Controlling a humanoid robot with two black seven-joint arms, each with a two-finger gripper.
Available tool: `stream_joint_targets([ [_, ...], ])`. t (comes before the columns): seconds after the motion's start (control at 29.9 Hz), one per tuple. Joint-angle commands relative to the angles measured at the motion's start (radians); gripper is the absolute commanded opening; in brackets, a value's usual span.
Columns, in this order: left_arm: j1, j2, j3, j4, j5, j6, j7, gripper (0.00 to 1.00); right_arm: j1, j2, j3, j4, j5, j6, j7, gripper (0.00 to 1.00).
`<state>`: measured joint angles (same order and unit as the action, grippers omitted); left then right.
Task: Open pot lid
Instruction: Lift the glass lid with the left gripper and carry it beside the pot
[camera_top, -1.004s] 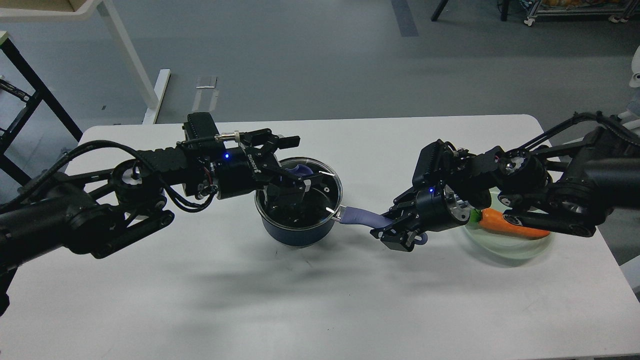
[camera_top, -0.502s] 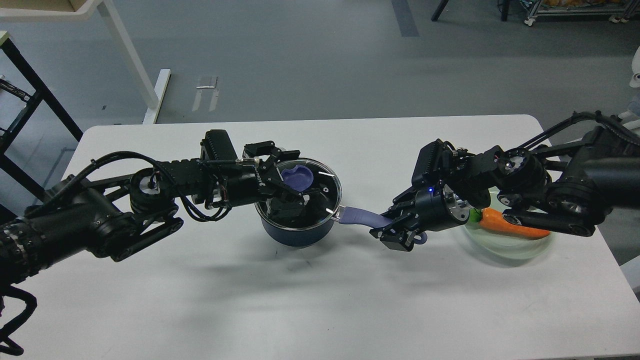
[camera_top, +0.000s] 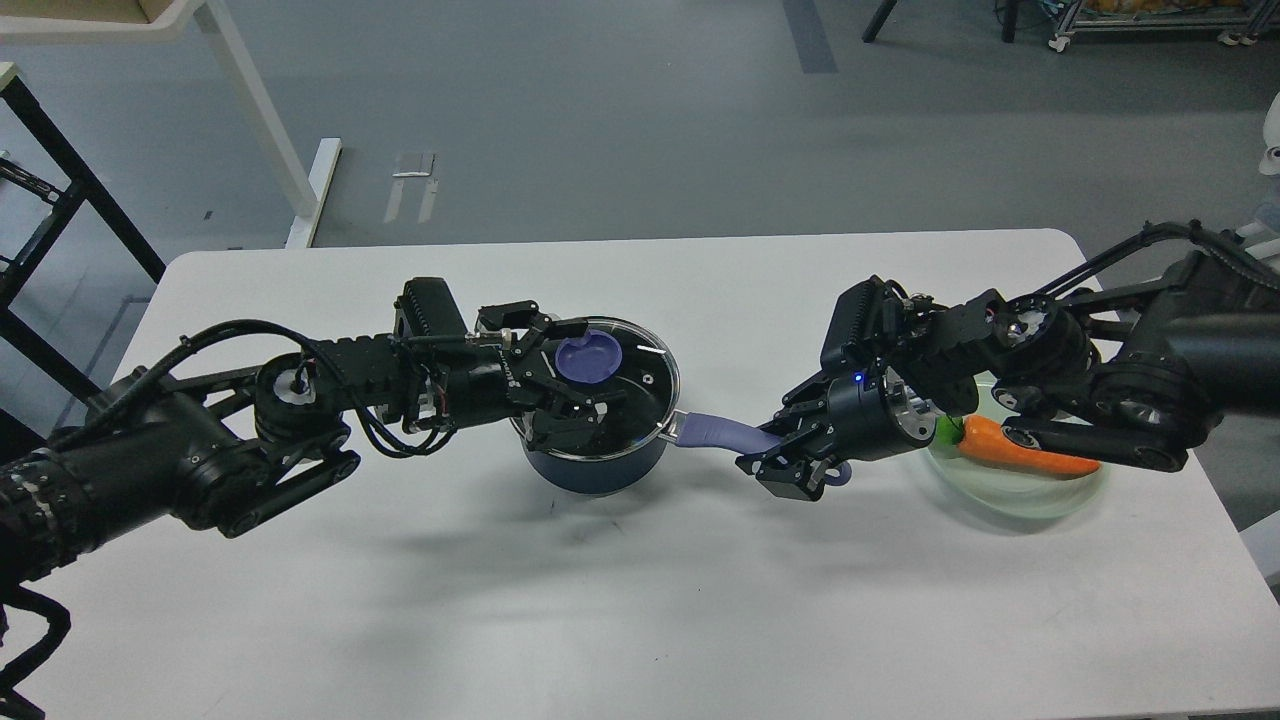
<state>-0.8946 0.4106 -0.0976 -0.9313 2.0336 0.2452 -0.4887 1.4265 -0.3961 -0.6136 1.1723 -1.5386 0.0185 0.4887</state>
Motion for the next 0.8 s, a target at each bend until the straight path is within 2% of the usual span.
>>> stream_joint_targets([
  [0.0, 0.000, 0.002, -0.001, 0.005, -0.003, 0.000, 0.000, 0.83, 0.000, -0.001, 0.000, 0.001, 0.000, -0.002, 0.000, 0.29],
  [0.07, 0.000, -0.001, 0.001, 0.017, -0.003, 0.002, 0.000, 0.68, 0.000, 0.000, 0.000, 0.000, 0.000, -0.002, 0.000, 0.29],
  [0.2, 0.000, 0.002, -0.001, 0.020, -0.004, 0.003, 0.000, 0.44, 0.000, 0.000, 0.000, 0.000, 0.000, -0.002, 0.000, 0.29],
  [0.37, -0.004, 0.013, -0.001, 0.019, -0.015, 0.003, 0.000, 0.26, 0.000, 0.000, 0.000, 0.000, 0.000, -0.002, 0.000, 0.29],
  [0.54, -0.014, 0.039, -0.004, -0.007, -0.072, 0.003, 0.000, 0.26, 0.000, 0.000, 0.000, 0.000, 0.000, -0.003, 0.000, 0.29],
  [0.77, -0.066, 0.193, -0.002, -0.135, -0.104, -0.004, 0.000, 0.27, 0.000, -0.001, 0.000, 0.001, 0.000, -0.002, 0.000, 0.29],
])
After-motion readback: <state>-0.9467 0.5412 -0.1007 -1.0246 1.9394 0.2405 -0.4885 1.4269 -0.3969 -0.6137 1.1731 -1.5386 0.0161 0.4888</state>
